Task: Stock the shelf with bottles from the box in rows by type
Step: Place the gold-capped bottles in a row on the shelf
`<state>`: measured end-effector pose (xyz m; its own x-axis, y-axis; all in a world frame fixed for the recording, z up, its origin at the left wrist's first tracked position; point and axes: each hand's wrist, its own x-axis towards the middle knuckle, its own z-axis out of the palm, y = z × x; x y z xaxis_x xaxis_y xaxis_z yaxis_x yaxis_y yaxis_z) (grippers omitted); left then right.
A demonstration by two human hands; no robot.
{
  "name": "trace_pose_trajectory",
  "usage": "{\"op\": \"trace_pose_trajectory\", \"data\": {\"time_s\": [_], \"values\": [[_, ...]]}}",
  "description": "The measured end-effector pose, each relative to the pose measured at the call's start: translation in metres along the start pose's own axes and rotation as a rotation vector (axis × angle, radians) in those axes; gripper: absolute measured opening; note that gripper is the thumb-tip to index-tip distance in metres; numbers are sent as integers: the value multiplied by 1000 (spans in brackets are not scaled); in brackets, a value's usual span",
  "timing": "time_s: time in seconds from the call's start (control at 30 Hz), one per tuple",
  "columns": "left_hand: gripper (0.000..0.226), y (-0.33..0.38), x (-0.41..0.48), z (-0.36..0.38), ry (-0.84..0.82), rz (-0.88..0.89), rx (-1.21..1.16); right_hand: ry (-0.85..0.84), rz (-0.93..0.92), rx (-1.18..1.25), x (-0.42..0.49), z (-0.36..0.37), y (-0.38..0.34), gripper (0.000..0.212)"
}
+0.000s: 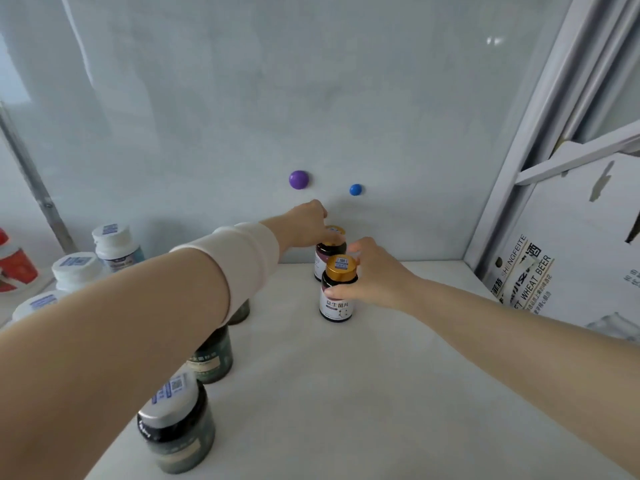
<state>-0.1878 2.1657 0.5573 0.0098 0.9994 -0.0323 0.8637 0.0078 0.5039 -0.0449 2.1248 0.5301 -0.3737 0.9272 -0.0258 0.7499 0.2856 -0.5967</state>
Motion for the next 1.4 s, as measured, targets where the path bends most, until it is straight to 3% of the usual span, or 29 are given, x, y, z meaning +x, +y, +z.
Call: {"op": "trace_pose_trajectory", "data": {"time_s": [0.07,0.3,0.57,0.83,1.03,1.23,1.4], "values": [[64,3,-17,-14,32,13,109,15,-16,-40,-11,-15,-11,62],[41,-6,-107,-51,229,36,832,188,-178,-420,-35,-14,-55,62],[40,-60,-245,-103,286,-202,991,156,-455,-481,-79,52,-162,55],[36,-195,-450,-168,318,-641,966,68,-826,-404,-149,193,-349,47],[39,-332,-629,-153,305,-975,826,-192,-1083,-396,-253,374,-467,54],[40,-457,-770,-43,265,-1310,401,-575,-1182,-523,-350,565,-477,49],[33,-534,-826,54,163,-1453,152,-787,-1198,-713,-380,684,-448,49]]}}
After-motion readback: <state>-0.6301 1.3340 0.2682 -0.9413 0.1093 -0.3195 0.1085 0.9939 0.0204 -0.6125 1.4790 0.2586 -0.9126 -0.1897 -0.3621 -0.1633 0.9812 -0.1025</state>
